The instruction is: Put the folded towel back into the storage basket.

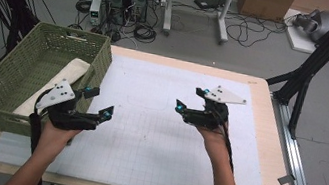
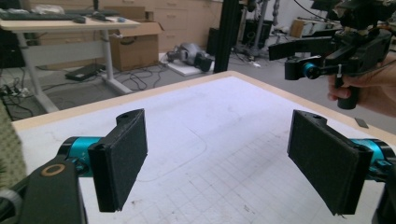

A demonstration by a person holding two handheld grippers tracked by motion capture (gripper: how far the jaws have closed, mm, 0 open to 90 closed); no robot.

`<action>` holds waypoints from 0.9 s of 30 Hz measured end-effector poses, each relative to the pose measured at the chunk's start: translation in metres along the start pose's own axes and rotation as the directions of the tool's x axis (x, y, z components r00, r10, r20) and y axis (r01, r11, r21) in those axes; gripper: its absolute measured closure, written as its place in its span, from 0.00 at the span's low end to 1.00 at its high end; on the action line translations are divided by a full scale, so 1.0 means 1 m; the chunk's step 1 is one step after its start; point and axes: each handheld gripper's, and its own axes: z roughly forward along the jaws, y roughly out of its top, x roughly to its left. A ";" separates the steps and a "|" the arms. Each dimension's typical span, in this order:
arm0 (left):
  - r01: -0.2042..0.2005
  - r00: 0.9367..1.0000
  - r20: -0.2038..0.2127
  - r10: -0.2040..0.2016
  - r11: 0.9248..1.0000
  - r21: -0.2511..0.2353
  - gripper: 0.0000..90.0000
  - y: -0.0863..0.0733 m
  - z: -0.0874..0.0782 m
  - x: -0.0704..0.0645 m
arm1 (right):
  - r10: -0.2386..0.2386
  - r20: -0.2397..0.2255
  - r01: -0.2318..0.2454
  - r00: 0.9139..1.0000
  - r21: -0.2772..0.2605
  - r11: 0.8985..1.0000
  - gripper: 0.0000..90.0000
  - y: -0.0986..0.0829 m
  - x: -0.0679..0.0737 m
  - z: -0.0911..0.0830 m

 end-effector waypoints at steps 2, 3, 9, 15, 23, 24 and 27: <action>0.009 1.000 0.019 -0.009 1.000 0.002 0.22 -0.002 0.004 -0.001 | 0.002 0.028 -0.002 1.000 0.002 1.000 0.18 -0.006 -0.004 -0.010; 0.015 0.999 0.029 -0.015 1.000 0.001 0.22 -0.003 0.006 -0.001 | 0.005 0.041 -0.005 0.999 0.002 1.000 0.18 -0.009 -0.005 -0.015; 0.011 0.997 0.074 -0.012 1.000 0.012 0.22 -0.011 0.016 -0.005 | 0.018 0.126 -0.019 0.992 0.012 1.000 0.18 -0.030 -0.010 -0.040; -0.004 0.995 0.104 0.001 1.000 0.026 0.21 -0.020 0.023 -0.007 | 0.022 0.176 -0.026 0.984 0.021 0.999 0.18 -0.051 -0.012 -0.058; -0.001 0.995 0.103 -0.001 1.000 0.019 0.21 -0.028 0.027 -0.007 | 0.035 0.222 -0.043 0.974 0.031 0.999 0.18 -0.074 -0.013 -0.074; 0.004 0.995 0.104 -0.006 1.000 0.018 0.21 -0.029 0.028 -0.007 | 0.038 0.224 -0.047 0.974 0.034 0.998 0.18 -0.077 -0.014 -0.075; 0.009 0.995 0.098 -0.011 1.000 0.016 0.21 -0.034 0.030 -0.007 | 0.041 0.236 -0.053 0.971 0.044 0.998 0.18 -0.083 -0.016 -0.078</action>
